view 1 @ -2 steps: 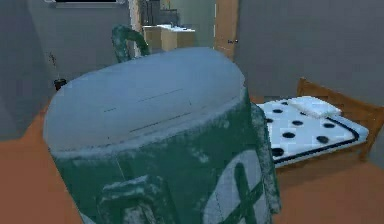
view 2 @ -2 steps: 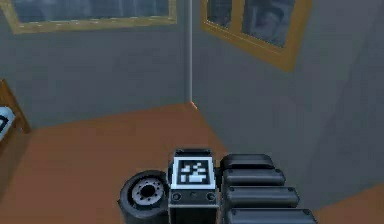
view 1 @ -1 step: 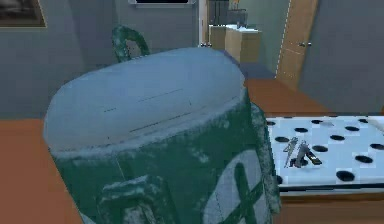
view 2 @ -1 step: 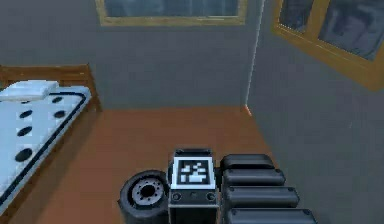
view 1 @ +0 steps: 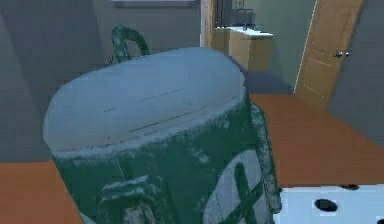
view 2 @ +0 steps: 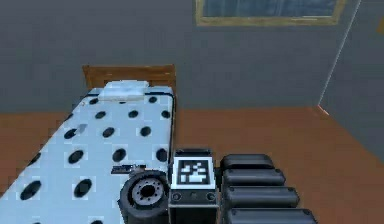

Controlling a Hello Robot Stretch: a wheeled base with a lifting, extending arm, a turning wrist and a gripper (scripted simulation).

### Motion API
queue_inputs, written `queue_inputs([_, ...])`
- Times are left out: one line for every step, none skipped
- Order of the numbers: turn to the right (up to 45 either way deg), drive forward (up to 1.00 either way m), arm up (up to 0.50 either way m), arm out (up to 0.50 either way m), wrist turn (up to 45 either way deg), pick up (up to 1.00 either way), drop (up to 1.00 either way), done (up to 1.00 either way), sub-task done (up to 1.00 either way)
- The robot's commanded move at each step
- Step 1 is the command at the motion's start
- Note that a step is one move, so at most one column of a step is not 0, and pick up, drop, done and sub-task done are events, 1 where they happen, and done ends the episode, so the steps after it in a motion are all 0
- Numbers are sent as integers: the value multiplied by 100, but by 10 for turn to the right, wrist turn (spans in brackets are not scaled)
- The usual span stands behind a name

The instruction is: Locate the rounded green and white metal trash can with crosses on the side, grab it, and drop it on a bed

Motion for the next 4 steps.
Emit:
queue_inputs([-30,0,0,0,0,0,0,0,0])
queue_inputs([0,100,0,0,0,0,0,0,0])
queue_inputs([-60,0,0,0,0,0,0,0,0])
queue_inputs([0,25,0,0,0,0,0,0,0])
